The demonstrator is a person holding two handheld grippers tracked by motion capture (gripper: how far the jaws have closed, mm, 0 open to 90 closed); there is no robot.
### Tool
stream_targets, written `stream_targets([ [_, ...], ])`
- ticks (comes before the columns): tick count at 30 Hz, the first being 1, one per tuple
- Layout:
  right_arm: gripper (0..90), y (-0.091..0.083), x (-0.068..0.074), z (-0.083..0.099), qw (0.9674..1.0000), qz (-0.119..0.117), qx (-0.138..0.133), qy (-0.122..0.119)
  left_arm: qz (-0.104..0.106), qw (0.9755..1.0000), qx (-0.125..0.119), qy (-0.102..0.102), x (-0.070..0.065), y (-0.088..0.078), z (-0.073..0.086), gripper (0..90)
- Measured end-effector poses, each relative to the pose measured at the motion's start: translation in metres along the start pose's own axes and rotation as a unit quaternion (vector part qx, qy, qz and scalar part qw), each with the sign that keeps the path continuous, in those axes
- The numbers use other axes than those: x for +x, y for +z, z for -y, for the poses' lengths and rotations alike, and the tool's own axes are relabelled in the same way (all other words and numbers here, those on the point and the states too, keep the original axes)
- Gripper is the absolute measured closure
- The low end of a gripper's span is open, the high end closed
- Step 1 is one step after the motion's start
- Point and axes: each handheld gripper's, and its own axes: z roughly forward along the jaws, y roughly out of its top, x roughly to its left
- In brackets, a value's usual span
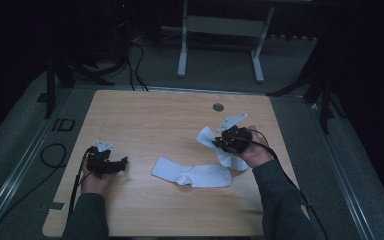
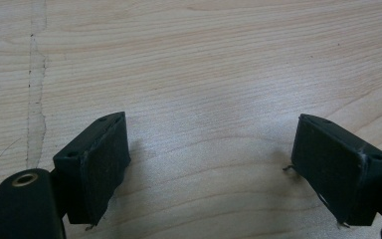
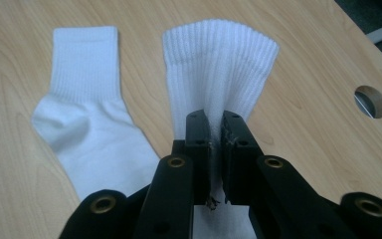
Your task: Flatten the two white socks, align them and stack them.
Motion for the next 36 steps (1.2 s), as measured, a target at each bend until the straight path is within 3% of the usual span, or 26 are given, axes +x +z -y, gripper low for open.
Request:
stream_targets([
  [7,83.3,0.001,0.005,-0.001,0.9999,-0.013,-0.007,-0.001,0.000,1.0000,0.001,0.000,0.000,0.000,0.000,15.2],
  [24,83.4,-0.012,0.014,-0.020,0.9993,-0.014,-0.021,-0.028,0.001,1.0000,0.002,0.001,0.000,0.000,0.000,15.2],
  [36,83.3,-0.035,0.012,-0.019,0.9989,-0.002,-0.040,-0.026,0.000,1.0000,0.000,-0.002,0.000,0.000,0.000,15.2],
])
